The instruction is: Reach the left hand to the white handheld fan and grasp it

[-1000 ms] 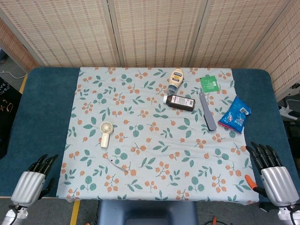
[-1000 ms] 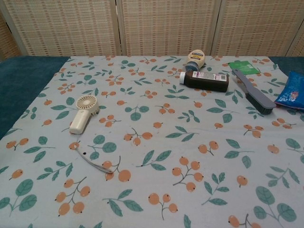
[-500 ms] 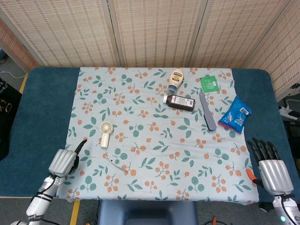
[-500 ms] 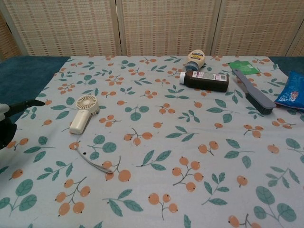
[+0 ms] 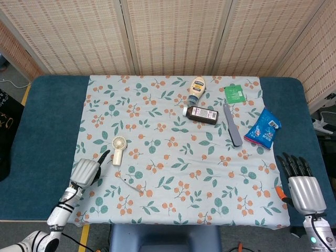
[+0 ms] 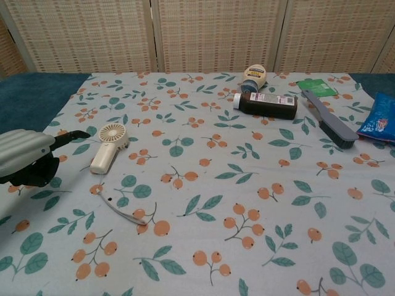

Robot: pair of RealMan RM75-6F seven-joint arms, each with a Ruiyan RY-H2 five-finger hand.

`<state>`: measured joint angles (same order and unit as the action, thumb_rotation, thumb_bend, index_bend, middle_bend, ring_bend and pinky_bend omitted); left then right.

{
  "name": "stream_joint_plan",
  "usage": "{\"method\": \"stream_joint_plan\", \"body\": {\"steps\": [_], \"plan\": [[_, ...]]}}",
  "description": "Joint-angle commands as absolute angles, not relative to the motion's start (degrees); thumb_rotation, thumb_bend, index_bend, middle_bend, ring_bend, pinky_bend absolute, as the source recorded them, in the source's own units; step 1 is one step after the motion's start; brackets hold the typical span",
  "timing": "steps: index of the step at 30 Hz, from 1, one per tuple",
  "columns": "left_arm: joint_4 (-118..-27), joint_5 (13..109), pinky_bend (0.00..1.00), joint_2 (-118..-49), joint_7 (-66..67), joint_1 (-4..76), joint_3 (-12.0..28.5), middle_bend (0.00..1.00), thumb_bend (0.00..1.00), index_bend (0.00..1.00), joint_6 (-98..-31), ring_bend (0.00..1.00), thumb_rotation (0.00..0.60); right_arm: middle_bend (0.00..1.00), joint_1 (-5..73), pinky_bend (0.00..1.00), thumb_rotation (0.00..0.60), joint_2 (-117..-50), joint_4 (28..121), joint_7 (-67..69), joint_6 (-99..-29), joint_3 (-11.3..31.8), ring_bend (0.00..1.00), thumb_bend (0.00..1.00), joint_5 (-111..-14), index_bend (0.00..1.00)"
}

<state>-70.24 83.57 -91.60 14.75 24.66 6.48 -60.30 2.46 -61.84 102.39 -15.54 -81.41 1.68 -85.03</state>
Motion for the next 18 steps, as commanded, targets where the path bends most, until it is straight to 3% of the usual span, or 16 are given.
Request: {"method": "stream_joint_plan", "body": {"steps": [1, 18], "plan": [[-68.7, 82.7, 0.98, -92.6, 14.9, 25.6, 6.4, 0.92, 0.84, 0.0, -59.4, 0.75, 0.6, 0.0, 2.4, 0.0, 0.6, -61.8, 102.4, -15.6, -81.6, 1.7, 0.0, 0.21, -84.9, 0.0], [-65.5, 80.8, 0.98, -96.0, 15.7, 28.4, 5.8, 0.92, 0.85, 0.0, -58.6, 0.75, 0.6, 0.0, 2.5, 0.0, 0.6, -61.3, 102.8, -15.4, -82.0, 1.7, 0.0, 0.21, -84.1, 0.0]]}}
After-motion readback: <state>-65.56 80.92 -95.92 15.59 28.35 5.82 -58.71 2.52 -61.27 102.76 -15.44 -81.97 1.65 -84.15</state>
